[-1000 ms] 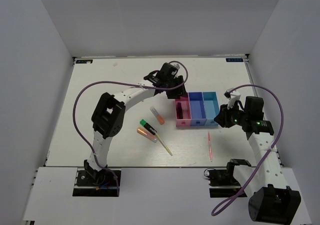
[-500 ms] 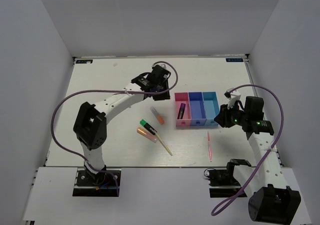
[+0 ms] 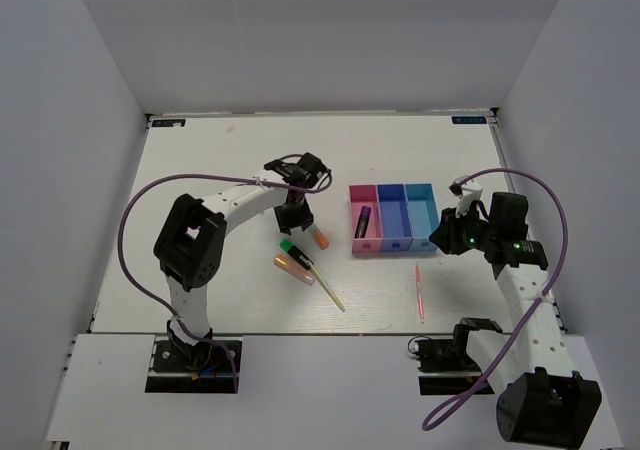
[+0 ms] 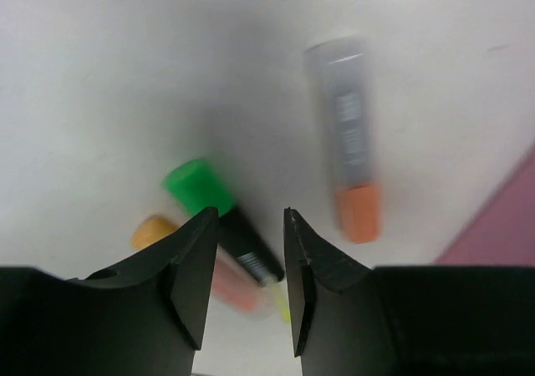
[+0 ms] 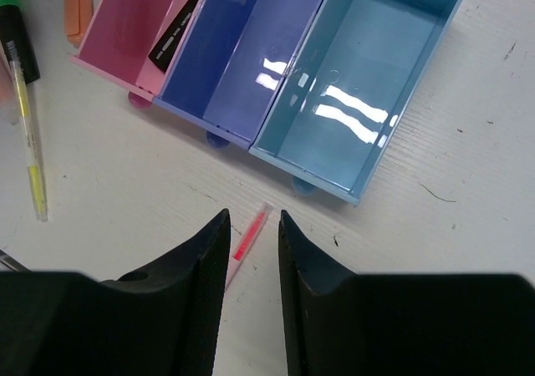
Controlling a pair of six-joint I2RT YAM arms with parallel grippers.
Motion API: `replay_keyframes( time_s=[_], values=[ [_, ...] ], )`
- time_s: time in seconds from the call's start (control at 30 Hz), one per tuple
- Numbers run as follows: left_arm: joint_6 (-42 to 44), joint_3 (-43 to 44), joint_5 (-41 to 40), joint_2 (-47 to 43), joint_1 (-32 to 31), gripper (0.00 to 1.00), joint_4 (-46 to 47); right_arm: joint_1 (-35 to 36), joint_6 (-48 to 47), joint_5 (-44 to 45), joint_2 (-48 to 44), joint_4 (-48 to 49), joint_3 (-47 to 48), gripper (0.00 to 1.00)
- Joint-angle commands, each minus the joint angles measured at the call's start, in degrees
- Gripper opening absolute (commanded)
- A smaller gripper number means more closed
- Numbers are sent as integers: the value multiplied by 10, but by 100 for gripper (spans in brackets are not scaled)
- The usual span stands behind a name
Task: Sort the stationery into containers
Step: Pick up the pen from the center of the board.
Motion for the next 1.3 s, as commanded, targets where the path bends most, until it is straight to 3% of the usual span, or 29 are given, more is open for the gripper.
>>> replay_keyframes(
  time_s=[0.0,0.07,0.37,0.83,1.27],
  values=[
    [-60,-68,-36,-92,1,48,-38,-3,-1,2,4,13,7,33],
    [-90,-114,-44,-116,-3,49,-15,-2,-2,1,4,10,8,33],
    [-126,-172,-25,-119,-13,57,6,-2,0,4,-3,12,8,33],
    [-114,-122,-16,-74,-12,58,33,-3,-4,1,-1,9,8,33],
    [-120,-145,3,-36,0,56,77,-7,-6,-3,-3,11,7,33]
  ],
)
